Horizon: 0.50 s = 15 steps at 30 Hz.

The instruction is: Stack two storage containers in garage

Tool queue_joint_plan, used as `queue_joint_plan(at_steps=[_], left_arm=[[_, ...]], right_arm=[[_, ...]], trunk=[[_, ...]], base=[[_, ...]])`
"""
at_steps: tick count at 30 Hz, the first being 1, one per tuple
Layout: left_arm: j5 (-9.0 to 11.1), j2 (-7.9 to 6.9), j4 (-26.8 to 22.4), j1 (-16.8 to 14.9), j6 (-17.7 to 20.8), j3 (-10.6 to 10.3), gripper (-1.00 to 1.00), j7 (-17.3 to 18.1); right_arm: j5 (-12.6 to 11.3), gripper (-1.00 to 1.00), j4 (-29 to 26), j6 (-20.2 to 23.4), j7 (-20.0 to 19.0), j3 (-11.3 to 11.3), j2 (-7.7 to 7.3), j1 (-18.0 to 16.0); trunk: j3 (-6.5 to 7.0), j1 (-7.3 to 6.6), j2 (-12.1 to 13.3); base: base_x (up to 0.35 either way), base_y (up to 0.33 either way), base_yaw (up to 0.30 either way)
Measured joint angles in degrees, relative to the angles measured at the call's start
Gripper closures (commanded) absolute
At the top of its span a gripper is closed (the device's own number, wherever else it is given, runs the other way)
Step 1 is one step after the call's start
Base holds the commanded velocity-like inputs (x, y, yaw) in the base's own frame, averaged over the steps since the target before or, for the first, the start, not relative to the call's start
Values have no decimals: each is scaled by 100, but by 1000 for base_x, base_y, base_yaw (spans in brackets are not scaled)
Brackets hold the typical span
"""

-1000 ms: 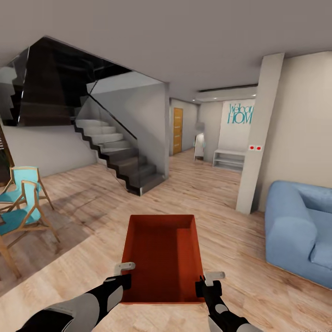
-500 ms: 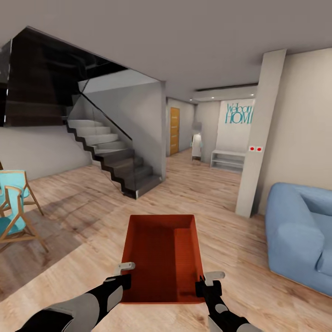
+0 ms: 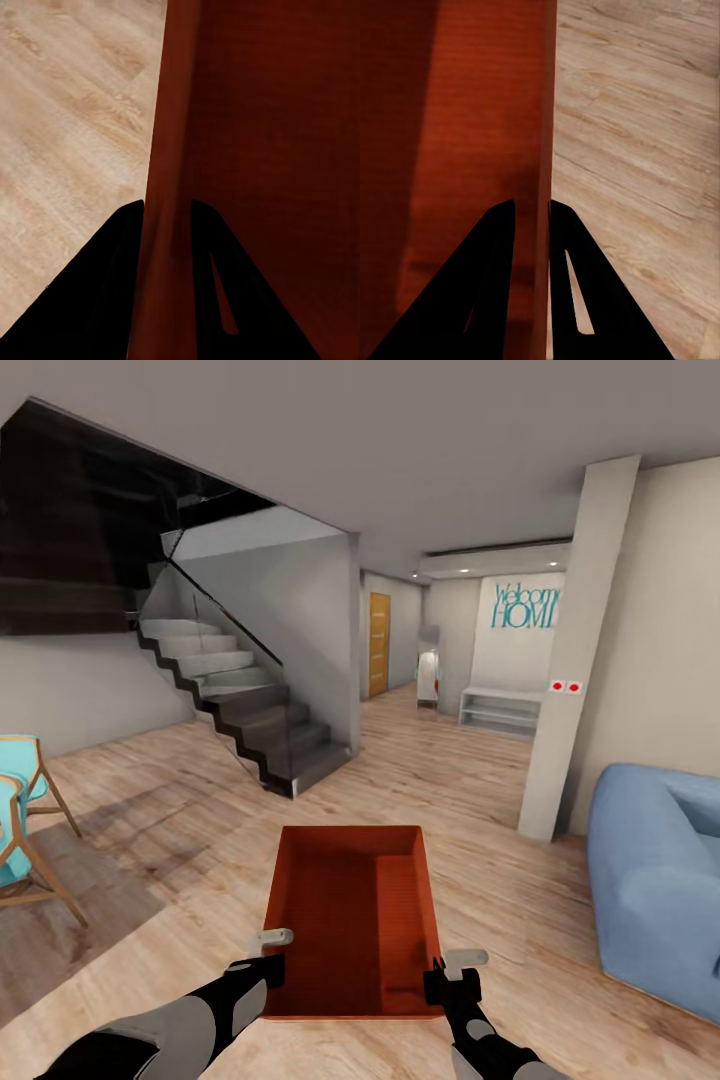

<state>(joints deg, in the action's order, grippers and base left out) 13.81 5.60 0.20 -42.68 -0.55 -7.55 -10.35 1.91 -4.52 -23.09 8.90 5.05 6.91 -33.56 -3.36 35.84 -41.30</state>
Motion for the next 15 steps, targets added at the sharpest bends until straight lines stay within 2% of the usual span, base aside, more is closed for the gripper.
queue_joint_plan(at_steps=[15], left_arm=[[0, 1, -1, 0, -6, 3, 100, 0]], right_arm=[[0, 100, -7, 1, 0, 3, -1, 0]], trunk=[[0, 0, 0]], base=[[323, 0, 0]])
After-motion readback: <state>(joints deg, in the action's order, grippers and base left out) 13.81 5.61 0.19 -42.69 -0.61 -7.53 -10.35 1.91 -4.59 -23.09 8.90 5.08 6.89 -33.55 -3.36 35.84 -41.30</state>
